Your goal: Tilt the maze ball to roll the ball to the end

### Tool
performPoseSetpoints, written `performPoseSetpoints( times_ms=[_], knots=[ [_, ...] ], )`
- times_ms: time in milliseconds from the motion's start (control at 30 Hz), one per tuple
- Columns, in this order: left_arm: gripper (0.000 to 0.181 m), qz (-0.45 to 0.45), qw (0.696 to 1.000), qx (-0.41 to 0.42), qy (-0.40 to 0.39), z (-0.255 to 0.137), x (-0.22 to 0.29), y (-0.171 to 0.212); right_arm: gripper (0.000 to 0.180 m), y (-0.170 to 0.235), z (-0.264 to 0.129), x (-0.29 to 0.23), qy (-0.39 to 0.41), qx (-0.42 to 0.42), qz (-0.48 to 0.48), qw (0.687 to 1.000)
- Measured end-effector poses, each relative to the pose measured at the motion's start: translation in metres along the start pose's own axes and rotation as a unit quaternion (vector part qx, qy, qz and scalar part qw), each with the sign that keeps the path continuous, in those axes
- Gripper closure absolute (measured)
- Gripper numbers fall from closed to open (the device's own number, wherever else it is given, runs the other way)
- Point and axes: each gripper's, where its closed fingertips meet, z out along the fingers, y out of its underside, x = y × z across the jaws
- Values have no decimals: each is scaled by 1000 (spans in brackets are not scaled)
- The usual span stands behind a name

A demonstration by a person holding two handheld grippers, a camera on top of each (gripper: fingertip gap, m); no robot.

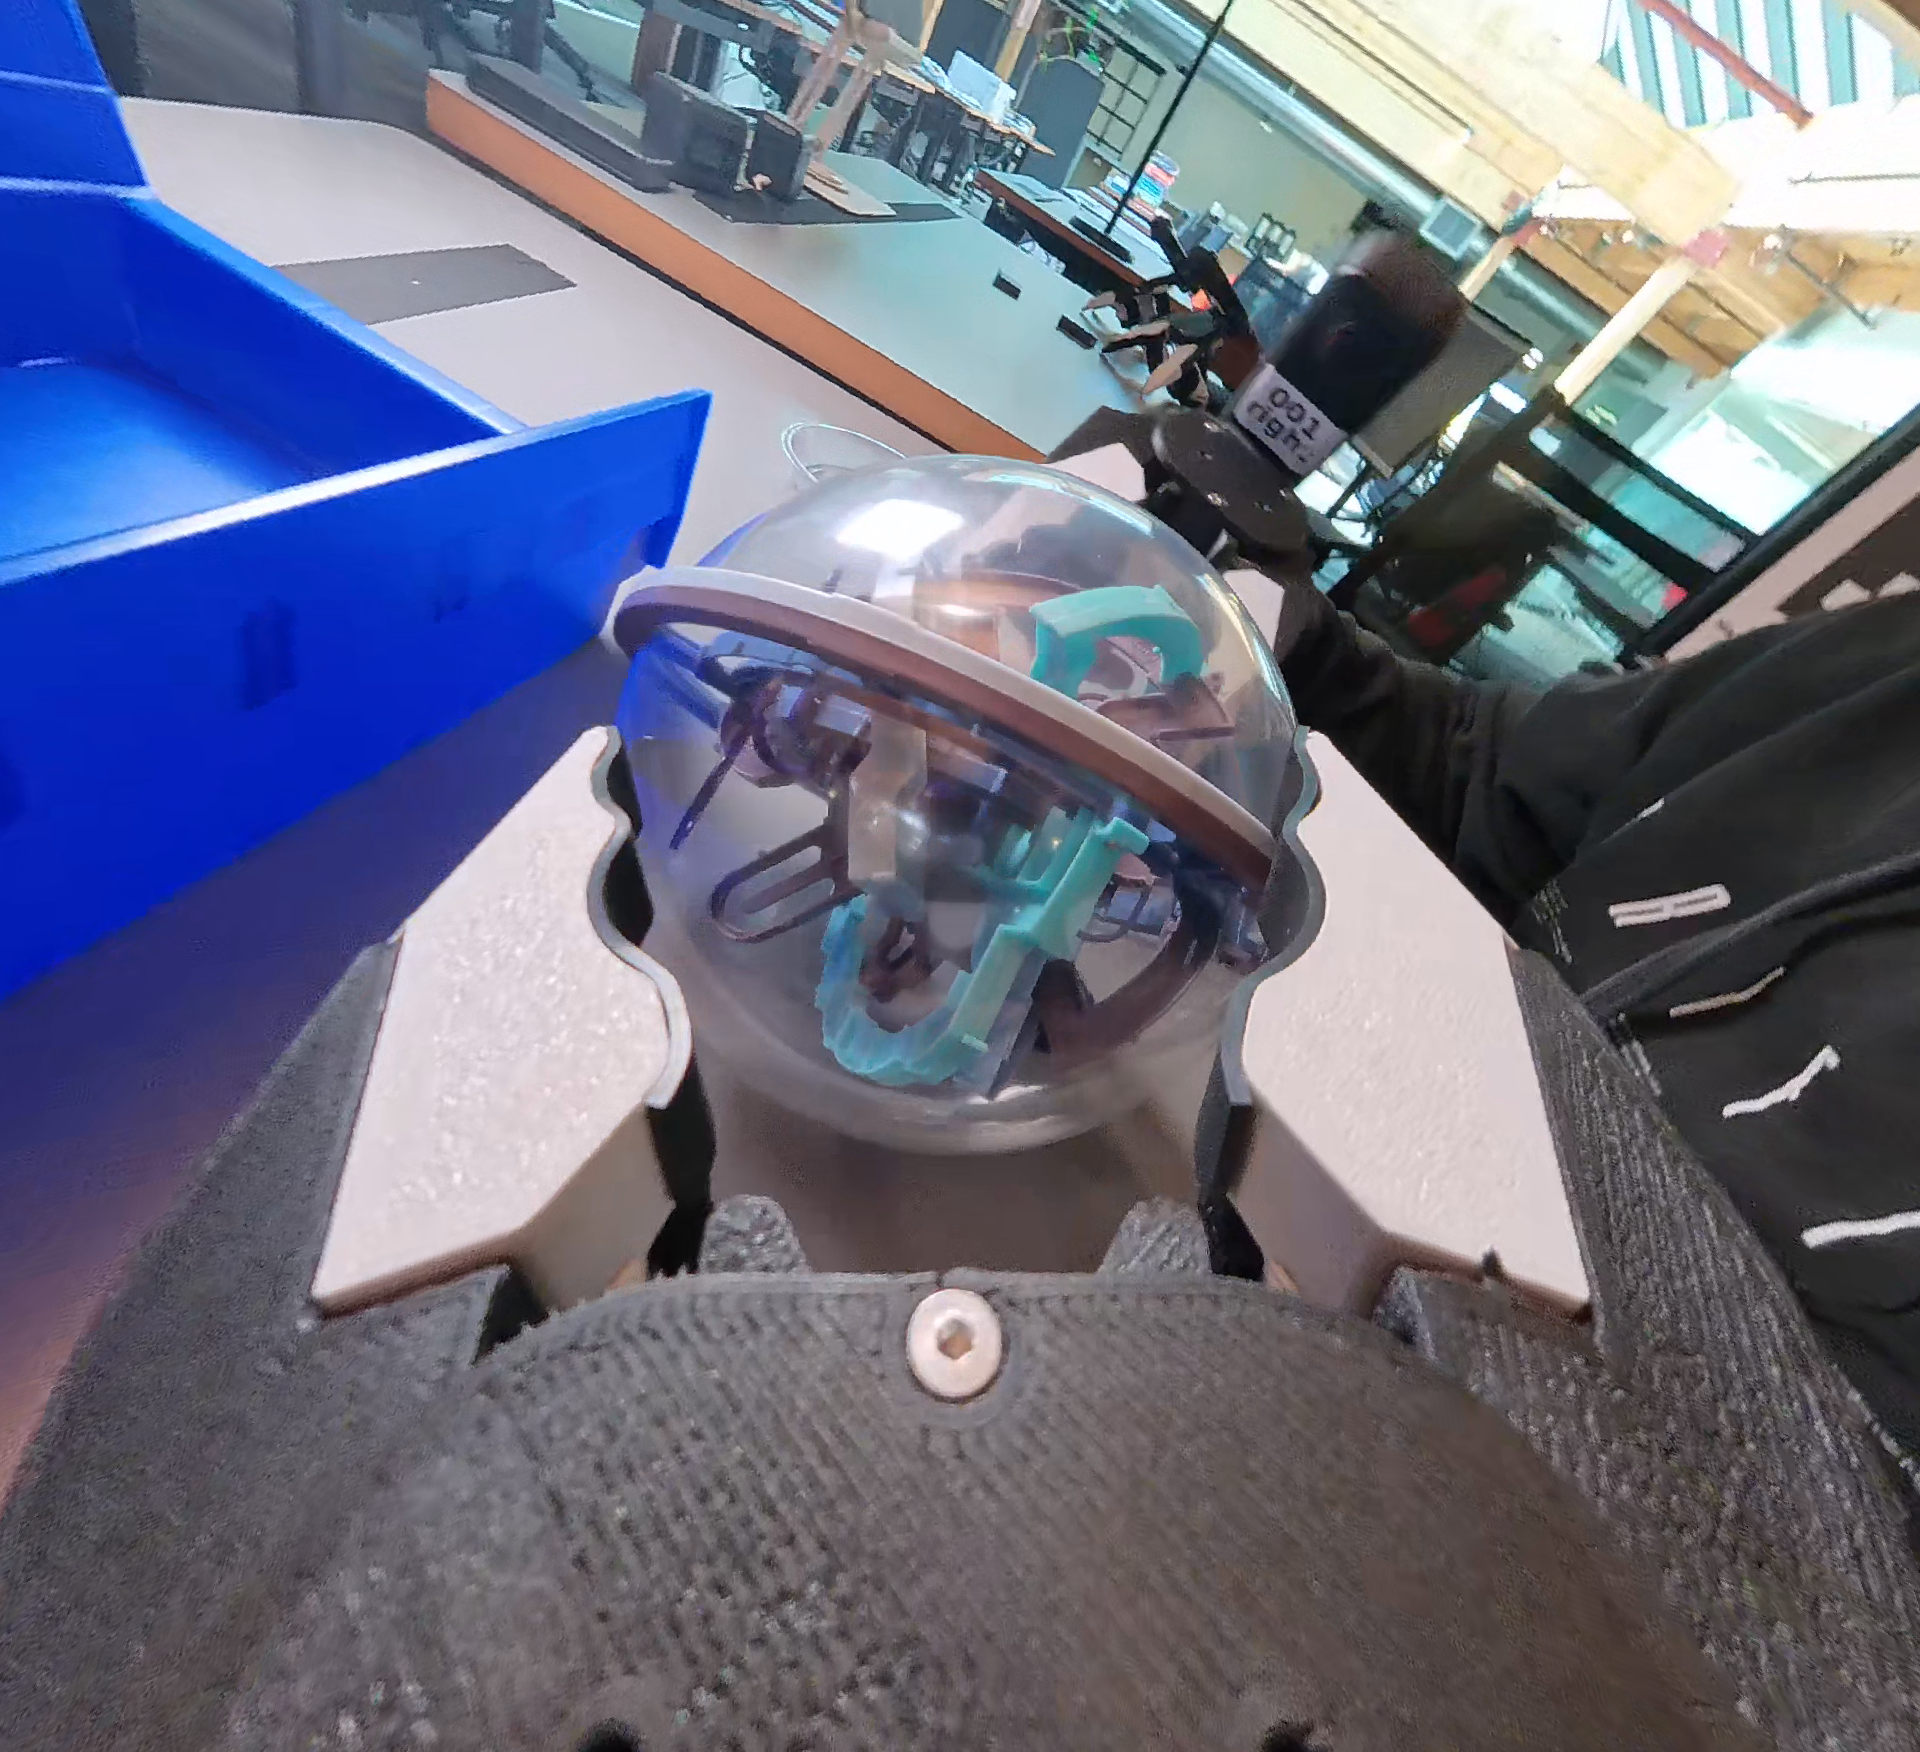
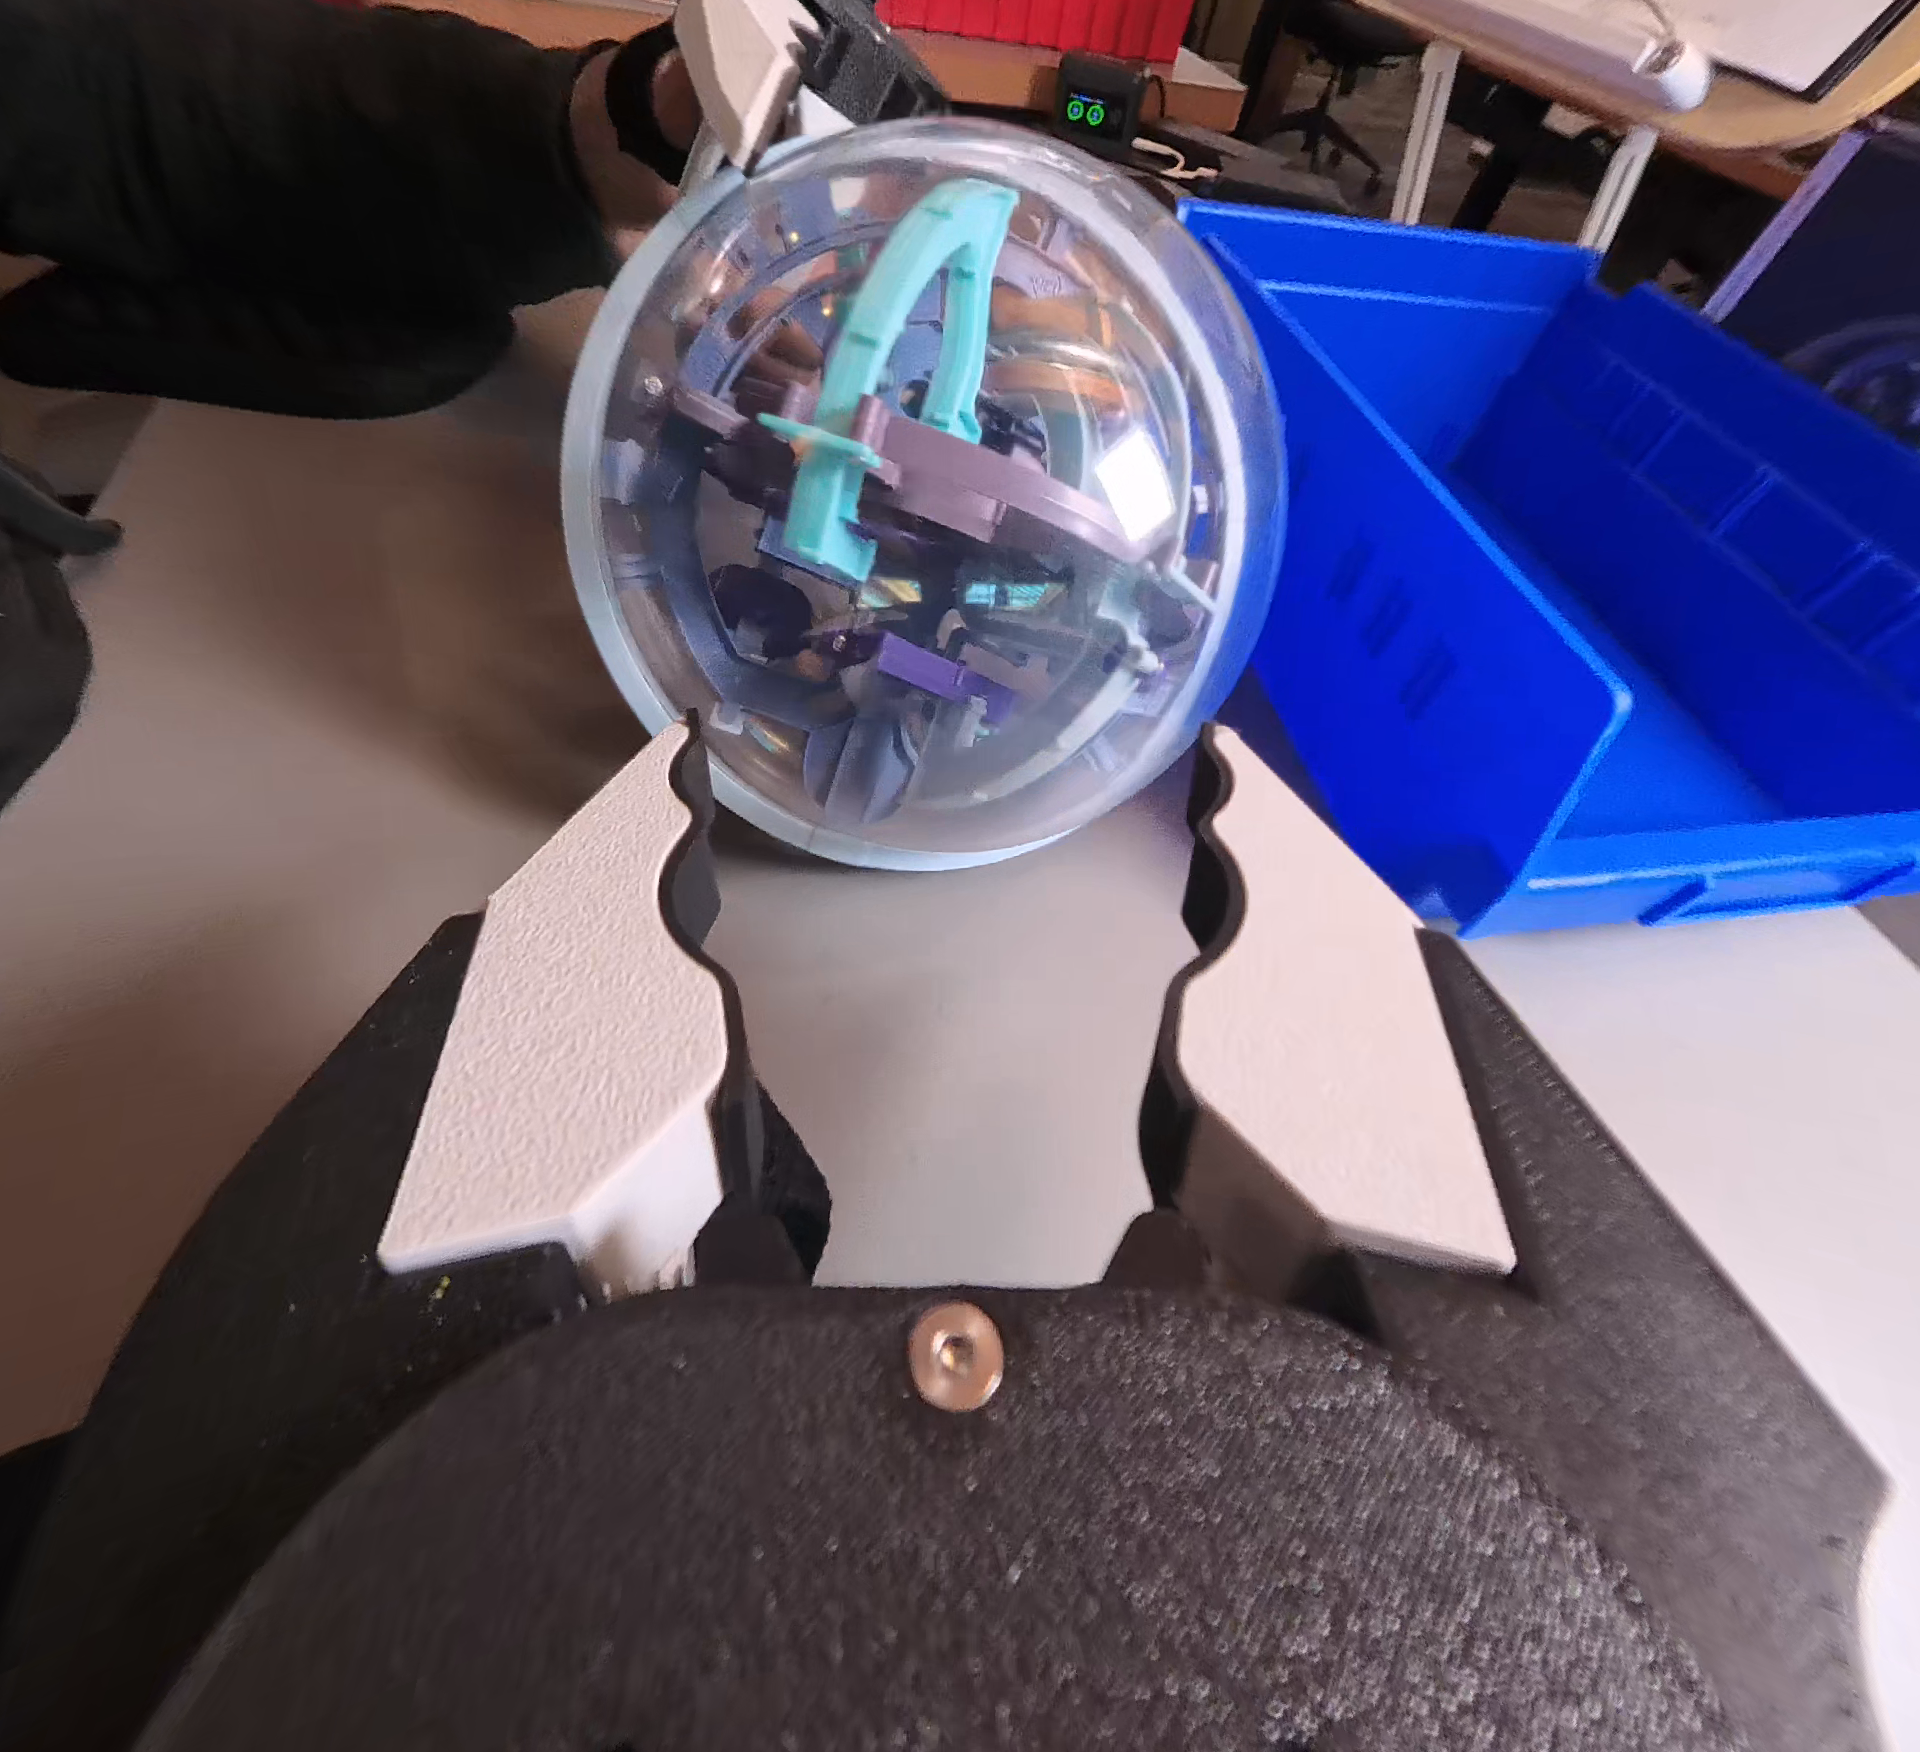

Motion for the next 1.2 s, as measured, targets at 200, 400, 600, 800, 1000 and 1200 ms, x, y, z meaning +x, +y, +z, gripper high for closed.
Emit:
performPoseSetpoints(
  times_ms=[200, 400, 600, 800, 1000, 1200],
  knots=[
    [60, -69, 997, 26, -25, -2, -12, -3, 84, -16, 3, -2, 47, -4, -52, 998],
    [60, -123, 991, 44, -38, -2, -19, -3, 77, -17, 15, -7, 94, -49, -82, 991],
    [62, -182, 979, 74, -60, -7, -28, -4, 94, -30, 14, -10, 157, -55, -124, 978],
    [62, -196, 975, 81, -70, -9, -27, -1, 140, -46, 18, -34, 179, -52, -221, 957],
    [62, -214, 970, 85, -76, -11, -28, 2, 180, -49, 23, -39, 182, -67, -251, 948],
    [65, -200, 975, 61, -69, -8, -20, 12, 180, -47, 23, -40, 144, -75, -253, 954]
  ],
)
